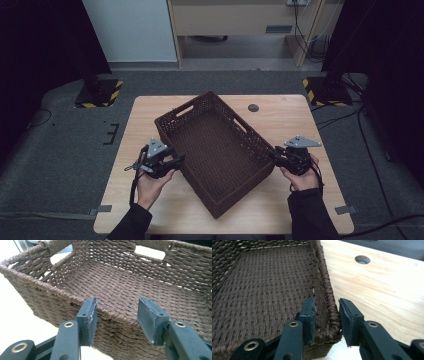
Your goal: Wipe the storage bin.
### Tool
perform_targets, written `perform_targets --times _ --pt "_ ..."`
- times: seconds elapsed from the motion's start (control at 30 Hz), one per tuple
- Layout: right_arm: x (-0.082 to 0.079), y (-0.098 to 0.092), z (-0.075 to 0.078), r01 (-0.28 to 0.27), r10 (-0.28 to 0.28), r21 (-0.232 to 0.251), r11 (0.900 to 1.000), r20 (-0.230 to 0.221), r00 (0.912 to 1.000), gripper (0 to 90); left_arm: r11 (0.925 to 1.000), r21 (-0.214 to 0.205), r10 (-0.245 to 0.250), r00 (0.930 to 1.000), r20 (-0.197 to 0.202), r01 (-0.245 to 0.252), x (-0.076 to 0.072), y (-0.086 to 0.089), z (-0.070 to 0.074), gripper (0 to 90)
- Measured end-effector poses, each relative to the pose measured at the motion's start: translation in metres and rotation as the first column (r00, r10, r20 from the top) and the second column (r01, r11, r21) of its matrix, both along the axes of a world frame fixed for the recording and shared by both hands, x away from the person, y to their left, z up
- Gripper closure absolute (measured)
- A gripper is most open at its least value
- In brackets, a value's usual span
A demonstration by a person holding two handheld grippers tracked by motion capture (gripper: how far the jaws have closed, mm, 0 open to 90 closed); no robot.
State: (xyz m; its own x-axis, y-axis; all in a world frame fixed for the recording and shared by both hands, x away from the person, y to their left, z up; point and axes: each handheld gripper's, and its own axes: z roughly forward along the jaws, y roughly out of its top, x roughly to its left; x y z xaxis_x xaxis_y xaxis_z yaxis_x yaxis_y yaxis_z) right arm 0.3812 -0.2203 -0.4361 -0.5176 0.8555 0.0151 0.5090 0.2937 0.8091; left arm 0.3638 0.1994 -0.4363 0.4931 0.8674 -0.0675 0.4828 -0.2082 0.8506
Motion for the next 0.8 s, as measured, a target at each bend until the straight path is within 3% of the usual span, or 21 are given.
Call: perform_targets --times 0.17,0.33,0.4,0.47,0.57,0.7,0.8 --pt "0.008 0.0 0.001 -0.013 0.013 0.016 0.9998 0.031 0.9994 65.0 1.0 -0.002 0.005 1.0 -0.001 -0.005 0.006 0.002 -0.002 50.5" --pt "0.016 0.004 -0.005 -0.043 0.043 0.006 0.9991 0.037 0.9984 76.7 0.9998 0.013 0.016 0.9998 0.011 -0.016 0.012 0.003 -0.003 50.7" --pt "0.016 0.004 -0.007 -0.064 0.063 0.02 0.9978 0.018 0.9978 81.1 0.9998 0.014 0.015 0.9998 0.014 -0.015 0.012 0.004 -0.003 50.5" --pt "0.013 0.006 -0.007 -0.068 0.068 0.006 0.9977 0.016 0.9976 81.3 0.9997 0.017 0.017 0.9996 0.02 -0.018 0.008 0.003 -0.002 50.5" --pt "0.005 0.007 -0.006 -0.084 0.084 0.026 0.9962 -0.007 0.9965 80.8 0.9999 0.01 0.001 0.9998 0.02 -0.001 0.002 0.002 0.0 48.9" --pt "-0.004 0.01 -0.004 -0.122 0.123 0.017 0.9923 -0.016 0.9923 77.0 0.999 0.044 0.005 0.9999 0.014 -0.006 0.001 -0.001 -0.003 49.4" --pt "-0.001 0.01 -0.002 -0.124 0.123 0.039 0.9916 0.008 0.9923 71.3 0.9996 0.025 0.01 0.9999 0.009 -0.011 0.005 0.003 -0.003 52.5"
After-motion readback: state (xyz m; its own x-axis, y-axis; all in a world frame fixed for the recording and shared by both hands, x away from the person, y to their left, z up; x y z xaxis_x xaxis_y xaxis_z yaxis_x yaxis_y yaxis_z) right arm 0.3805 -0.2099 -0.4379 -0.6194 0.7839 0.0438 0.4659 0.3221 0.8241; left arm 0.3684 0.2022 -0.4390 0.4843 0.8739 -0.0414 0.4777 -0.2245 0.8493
